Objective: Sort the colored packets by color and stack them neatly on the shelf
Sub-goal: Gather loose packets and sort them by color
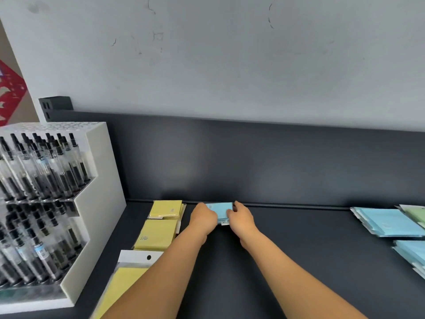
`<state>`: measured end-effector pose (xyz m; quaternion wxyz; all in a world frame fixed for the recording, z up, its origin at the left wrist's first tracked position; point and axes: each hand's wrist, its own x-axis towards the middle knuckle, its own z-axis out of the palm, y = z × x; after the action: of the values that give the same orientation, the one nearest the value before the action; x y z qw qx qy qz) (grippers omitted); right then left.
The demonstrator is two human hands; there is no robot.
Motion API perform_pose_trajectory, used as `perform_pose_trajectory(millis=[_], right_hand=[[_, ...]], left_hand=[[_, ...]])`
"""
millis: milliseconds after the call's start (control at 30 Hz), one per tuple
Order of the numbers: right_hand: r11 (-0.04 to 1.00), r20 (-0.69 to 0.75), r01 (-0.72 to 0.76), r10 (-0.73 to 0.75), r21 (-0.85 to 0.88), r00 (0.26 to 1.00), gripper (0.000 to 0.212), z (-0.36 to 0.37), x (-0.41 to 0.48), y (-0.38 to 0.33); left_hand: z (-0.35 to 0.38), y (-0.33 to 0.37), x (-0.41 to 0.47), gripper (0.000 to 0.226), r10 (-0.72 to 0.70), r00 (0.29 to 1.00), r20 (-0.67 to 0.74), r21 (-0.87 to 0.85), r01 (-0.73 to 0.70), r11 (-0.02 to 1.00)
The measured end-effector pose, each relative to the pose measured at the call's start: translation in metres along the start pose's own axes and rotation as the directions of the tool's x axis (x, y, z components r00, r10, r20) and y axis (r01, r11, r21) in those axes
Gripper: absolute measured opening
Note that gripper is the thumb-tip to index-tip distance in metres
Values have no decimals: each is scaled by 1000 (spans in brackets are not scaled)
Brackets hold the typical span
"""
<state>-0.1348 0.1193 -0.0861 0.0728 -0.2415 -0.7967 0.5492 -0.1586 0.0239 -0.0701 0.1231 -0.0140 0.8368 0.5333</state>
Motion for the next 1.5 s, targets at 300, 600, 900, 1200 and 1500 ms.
perform_pose_trajectory(millis=[300,600,900,1200,1500], right_hand=[[1000,9,27,-27,-9,1000,48,-8,0,6],[999,-2,41,-41,17,999,44,-15,-2,10],[988,15,-18,16,156,1000,56,-48,-15,20],[975,-235,75,-23,211,972,36,-186,-47,29],[943,-519,-101,-84,-318,851,43,-339,-77,79]], left_hand=[[2,-3,2,49,80,995,65,29,-82,996],[1,-5,2,36,96,989,113,21,-99,995],[-8,12,-15,39,200,976,82,43,-204,978],[50,39,-63,54,390,822,415,38,-443,896],[149,61,-111,53,316,695,646,31,-438,899]])
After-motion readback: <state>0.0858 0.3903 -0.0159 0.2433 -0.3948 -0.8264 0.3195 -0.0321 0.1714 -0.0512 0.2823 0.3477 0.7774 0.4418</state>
